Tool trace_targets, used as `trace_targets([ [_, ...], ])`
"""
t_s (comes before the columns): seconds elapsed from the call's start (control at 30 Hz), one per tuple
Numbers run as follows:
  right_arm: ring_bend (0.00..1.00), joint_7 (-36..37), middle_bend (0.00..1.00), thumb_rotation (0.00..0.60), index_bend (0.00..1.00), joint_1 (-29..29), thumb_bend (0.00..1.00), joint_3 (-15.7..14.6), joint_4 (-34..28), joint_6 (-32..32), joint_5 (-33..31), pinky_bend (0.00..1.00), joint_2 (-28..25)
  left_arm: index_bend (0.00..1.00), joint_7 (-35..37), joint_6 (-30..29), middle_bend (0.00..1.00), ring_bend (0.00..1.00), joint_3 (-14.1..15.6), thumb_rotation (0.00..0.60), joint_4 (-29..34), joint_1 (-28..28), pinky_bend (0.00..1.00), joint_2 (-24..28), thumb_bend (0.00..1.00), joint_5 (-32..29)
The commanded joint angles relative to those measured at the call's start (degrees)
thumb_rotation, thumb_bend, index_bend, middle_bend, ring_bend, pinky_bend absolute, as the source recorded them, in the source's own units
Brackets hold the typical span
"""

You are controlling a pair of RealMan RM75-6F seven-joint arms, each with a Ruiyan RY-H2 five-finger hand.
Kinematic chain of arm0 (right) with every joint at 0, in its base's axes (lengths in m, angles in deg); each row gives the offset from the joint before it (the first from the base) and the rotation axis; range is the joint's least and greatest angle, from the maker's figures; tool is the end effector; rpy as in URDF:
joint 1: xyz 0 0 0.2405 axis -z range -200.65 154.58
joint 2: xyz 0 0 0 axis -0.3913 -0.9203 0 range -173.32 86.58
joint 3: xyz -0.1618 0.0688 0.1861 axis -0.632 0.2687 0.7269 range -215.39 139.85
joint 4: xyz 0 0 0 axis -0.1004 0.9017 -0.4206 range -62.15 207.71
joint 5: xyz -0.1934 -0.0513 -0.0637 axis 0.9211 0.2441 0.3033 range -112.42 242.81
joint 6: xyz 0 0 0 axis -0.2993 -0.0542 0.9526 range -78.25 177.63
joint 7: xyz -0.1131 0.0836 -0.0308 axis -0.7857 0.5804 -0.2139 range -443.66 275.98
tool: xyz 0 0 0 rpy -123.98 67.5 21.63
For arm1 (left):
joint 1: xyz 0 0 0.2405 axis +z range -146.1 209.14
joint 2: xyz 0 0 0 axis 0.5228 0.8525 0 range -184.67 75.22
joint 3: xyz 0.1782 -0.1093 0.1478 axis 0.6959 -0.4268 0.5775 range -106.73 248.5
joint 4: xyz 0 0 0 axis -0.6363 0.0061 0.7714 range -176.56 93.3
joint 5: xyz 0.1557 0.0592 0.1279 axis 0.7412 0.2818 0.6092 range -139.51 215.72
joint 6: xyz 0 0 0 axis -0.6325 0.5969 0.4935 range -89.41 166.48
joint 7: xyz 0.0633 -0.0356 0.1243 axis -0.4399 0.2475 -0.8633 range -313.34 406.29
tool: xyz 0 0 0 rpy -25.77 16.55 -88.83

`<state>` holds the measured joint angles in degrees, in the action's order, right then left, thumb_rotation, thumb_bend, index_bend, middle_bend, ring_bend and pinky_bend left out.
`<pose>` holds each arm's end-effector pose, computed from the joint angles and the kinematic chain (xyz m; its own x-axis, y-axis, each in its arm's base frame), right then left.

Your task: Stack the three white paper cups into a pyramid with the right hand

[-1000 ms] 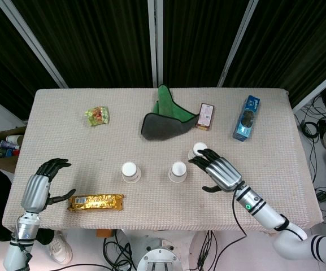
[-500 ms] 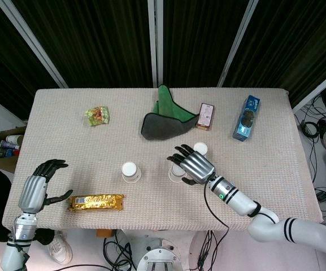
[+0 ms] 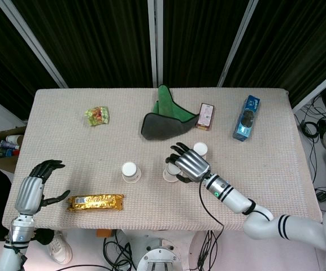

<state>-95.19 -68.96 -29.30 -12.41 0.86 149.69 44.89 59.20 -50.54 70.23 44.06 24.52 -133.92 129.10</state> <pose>-0.1002 -0.3211 -0.0341 0.5463 -0.2227 0.8074 -0.6708 -0.6937 0.2625 -0.2840 0.1823 0.0845 0.0425 0.0030 0.9991 0.9897 -0.1366 -0.0417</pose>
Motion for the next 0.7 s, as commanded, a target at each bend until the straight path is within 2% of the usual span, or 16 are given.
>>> trace_targets([
  [0.03, 0.10, -0.4, 0.43, 0.600, 0.40, -1.4, 0.35, 0.5, 0.5, 0.6, 0.2, 0.14, 1.1, 0.28, -0.1, -0.2, 0.23, 0.17, 0.0, 0.600, 0.1, 0.1, 0.21, 0.1, 0.15, 0.2],
  [0.27, 0.10, -2.7, 0.42, 0.600, 0.40, -4.7, 0.35, 1.6, 3.7, 1.7, -0.4, 0.14, 5.6, 0.28, 0.1, -0.9, 0.23, 0.17, 0.2, 0.600, 0.2, 0.9, 0.21, 0.3, 0.15, 0.2],
  [0.7, 0.10, -3.7, 0.42, 0.600, 0.40, -7.0, 0.35, 1.3, 6.7, 1.4, -1.0, 0.14, 9.5, 0.28, 0.7, -1.2, 0.23, 0.17, 0.1, 0.600, -0.2, 1.4, 0.21, 0.4, 0.15, 0.2],
])
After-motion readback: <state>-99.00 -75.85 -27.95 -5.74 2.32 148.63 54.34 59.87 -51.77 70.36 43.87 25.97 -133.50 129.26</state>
